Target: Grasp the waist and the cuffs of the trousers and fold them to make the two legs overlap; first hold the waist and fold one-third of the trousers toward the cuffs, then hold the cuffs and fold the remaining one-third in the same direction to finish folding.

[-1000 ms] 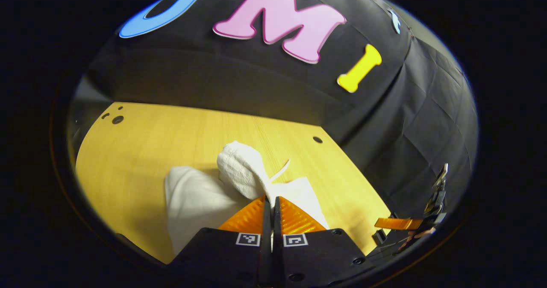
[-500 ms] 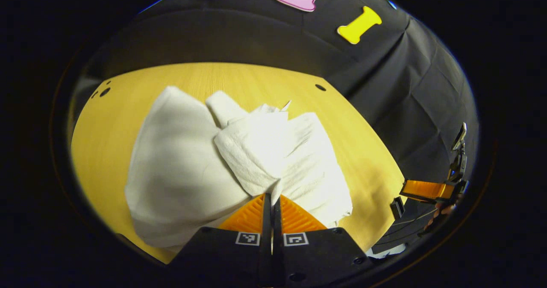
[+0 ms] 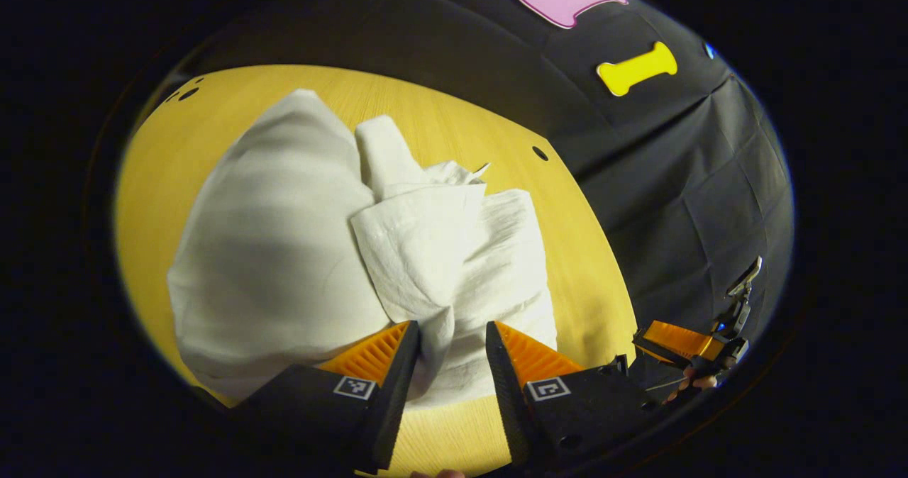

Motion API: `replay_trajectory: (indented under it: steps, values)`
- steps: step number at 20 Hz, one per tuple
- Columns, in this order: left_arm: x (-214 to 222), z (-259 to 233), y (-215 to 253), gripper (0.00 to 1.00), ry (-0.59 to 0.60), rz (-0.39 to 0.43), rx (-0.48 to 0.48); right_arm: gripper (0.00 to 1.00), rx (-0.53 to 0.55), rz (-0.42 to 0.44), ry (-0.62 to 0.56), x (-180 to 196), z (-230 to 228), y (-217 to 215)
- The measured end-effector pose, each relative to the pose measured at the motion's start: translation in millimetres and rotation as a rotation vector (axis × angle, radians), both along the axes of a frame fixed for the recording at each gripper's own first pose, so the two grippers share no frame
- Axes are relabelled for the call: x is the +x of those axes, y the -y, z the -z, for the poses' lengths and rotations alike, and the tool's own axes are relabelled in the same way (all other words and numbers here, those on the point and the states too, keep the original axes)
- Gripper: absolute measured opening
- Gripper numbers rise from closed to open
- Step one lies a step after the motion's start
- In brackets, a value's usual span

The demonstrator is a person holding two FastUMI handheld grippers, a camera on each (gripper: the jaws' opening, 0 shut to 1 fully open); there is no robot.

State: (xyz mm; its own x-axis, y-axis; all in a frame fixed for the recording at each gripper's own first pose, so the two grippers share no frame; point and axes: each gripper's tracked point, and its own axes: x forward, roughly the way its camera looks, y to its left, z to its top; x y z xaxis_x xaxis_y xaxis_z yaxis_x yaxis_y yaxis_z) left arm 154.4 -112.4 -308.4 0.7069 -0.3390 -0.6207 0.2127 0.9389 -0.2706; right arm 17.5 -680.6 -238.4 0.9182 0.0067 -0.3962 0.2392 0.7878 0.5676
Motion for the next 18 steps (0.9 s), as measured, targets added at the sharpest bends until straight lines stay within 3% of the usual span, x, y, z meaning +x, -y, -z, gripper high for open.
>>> replay_trajectory:
  steps: [1,4,8,12,18]
  values:
    - [-1,-6,2,0.69,0.021,0.021,0.009,0.65,-0.002,-0.008,0.003,3,-2,-3]
    - [-11,-36,4,0.7,0.093,0.061,0.007,0.65,-0.01,-0.039,0.004,11,-5,-17]
    - [-21,-87,-3,0.7,0.219,0.057,-0.048,0.65,-0.046,-0.105,0.015,25,-15,-45]
    - [-34,-130,-47,0.7,0.327,-0.022,-0.029,0.65,-0.043,-0.199,0.046,44,-32,-87]
    - [-68,-160,-112,0.7,0.398,-0.156,-0.018,0.65,-0.041,-0.302,0.079,61,-50,-130]
